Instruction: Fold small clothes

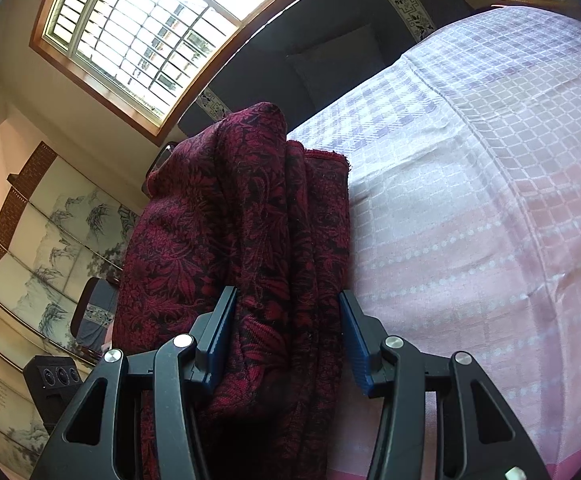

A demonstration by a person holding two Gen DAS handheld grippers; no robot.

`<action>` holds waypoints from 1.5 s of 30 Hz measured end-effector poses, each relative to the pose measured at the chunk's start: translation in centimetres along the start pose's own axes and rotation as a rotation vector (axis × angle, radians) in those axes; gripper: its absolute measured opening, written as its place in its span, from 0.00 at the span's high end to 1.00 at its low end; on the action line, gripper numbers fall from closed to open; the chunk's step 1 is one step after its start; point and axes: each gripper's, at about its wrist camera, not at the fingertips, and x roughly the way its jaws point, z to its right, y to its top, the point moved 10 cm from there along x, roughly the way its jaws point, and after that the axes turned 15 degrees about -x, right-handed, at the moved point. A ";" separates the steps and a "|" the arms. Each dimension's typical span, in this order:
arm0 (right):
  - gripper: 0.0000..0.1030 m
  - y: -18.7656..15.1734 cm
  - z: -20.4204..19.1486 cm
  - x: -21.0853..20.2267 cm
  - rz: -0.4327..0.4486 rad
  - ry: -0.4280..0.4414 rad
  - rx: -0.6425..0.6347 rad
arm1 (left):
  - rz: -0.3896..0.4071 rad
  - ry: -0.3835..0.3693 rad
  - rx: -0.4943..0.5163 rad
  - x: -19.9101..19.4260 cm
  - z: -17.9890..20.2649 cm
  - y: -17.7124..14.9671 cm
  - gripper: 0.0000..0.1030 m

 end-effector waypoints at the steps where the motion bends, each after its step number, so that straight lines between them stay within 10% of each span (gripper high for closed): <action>1: 0.56 0.0 -0.1 0.0 0.002 -0.006 -0.004 | 0.001 0.001 0.000 0.0 0.0 0.0 0.02; 29: 0.56 0.0 -0.2 -0.1 0.011 -0.034 -0.027 | 0.019 0.043 0.073 0.3 2.7 -0.9 0.02; 45: 0.56 -0.1 -0.2 -0.1 0.012 -0.034 -0.026 | -0.109 -0.117 0.136 -1.9 5.4 4.7 0.02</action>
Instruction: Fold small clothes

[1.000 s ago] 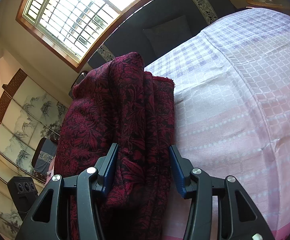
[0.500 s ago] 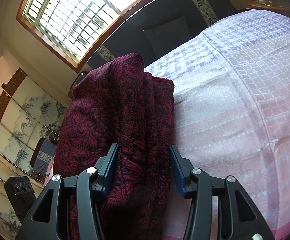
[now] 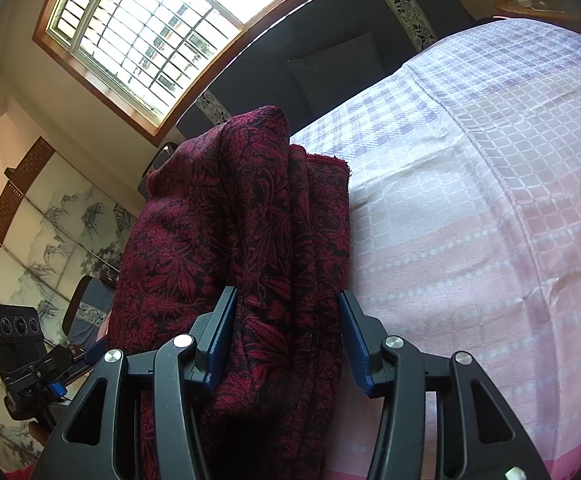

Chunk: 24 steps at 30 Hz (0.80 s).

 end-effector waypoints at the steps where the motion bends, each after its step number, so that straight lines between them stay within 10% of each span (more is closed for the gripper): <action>1: 0.56 0.1 -0.1 0.0 0.000 -0.001 -0.001 | -0.030 -0.018 -0.005 0.5 -0.2 0.4 0.02; 11: 0.56 0.1 -0.1 -0.1 0.003 0.002 0.000 | -0.296 -0.169 -0.152 5.9 -3.7 1.6 0.02; 24: 0.56 -0.2 -0.1 -0.2 -0.002 0.017 0.013 | -0.309 -0.191 -0.119 8.4 -2.5 0.8 0.19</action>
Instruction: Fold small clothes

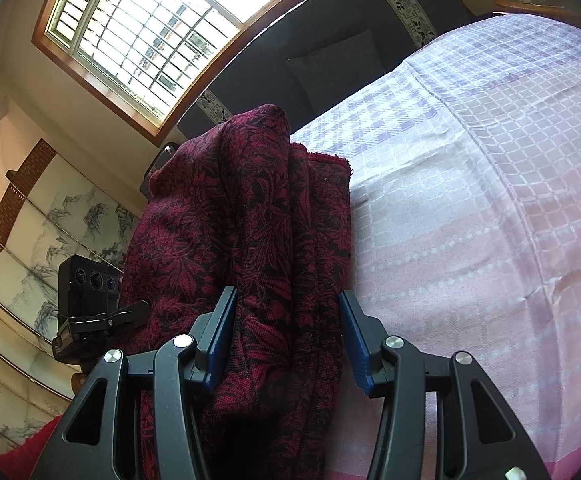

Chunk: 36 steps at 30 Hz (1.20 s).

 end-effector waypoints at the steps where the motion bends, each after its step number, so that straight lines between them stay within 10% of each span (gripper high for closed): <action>1: 0.56 0.0 -0.1 0.0 -0.001 -0.001 -0.003 | 0.005 0.009 0.005 -0.1 0.0 -0.1 0.21; 7: 0.43 0.0 1.3 -0.6 -0.030 -0.015 0.068 | 0.019 0.053 0.019 0.0 0.5 -0.4 0.22; 10: 0.47 2.9 -0.5 -3.2 0.010 -0.187 -0.110 | 0.031 0.051 0.013 -0.2 0.5 -0.6 0.22; 13: 0.58 7.7 -7.0 -4.2 0.044 -0.140 -0.287 | 0.045 0.029 -0.017 -0.1 0.4 -1.2 0.21; 21: 0.66 10.7 -19.2 7.7 -0.328 -0.002 -0.590 | 0.097 0.009 -0.016 -0.5 -0.1 -2.2 0.20; 32: 0.72 12.7 -9.8 20.9 -0.577 -0.260 -0.437 | 0.133 0.014 0.028 -1.0 -0.7 -4.3 0.19; 36: 0.71 14.1 -5.7 19.3 -0.410 -0.273 -0.279 | 0.133 0.020 0.039 -0.9 -0.5 -4.4 0.17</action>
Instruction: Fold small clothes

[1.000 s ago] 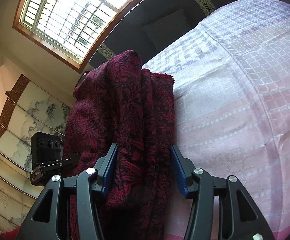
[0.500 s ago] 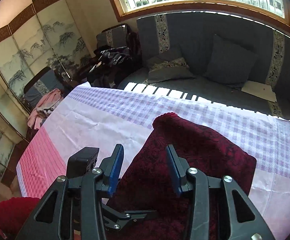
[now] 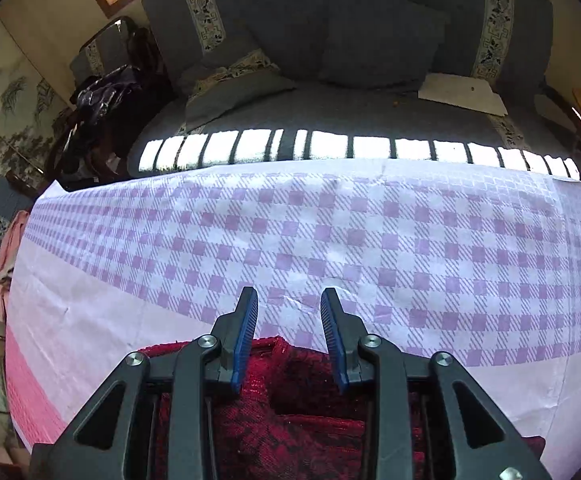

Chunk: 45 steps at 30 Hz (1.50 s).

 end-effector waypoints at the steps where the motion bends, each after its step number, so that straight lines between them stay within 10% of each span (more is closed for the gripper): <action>1: 0.70 0.2 0.9 -1.4 0.059 -0.001 0.043 | 0.002 0.000 0.001 -0.1 0.0 -0.1 0.17; 7: 0.66 -0.7 1.5 -13.8 0.402 0.183 0.127 | 0.002 -0.003 0.000 0.1 0.2 -0.1 0.17; 10: 0.42 -6.9 1.6 -16.4 0.378 0.110 0.072 | 0.002 -0.007 0.000 0.2 0.2 0.0 0.17; 14: 0.39 -17.4 2.0 -15.3 0.214 0.042 0.027 | -0.001 -0.016 0.003 0.2 0.1 0.6 0.16; 20: 0.37 -26.3 2.4 -14.2 0.190 0.237 0.227 | -0.004 -0.020 0.013 0.1 0.0 0.7 0.16; 33: 0.32 -24.7 1.5 -9.1 0.180 0.509 0.313 | -0.006 -0.022 0.030 -0.1 0.5 0.7 0.16; 45: 0.26 -19.5 1.4 -7.3 0.242 0.588 0.281 | -0.006 -0.027 0.032 -0.1 0.8 0.6 0.15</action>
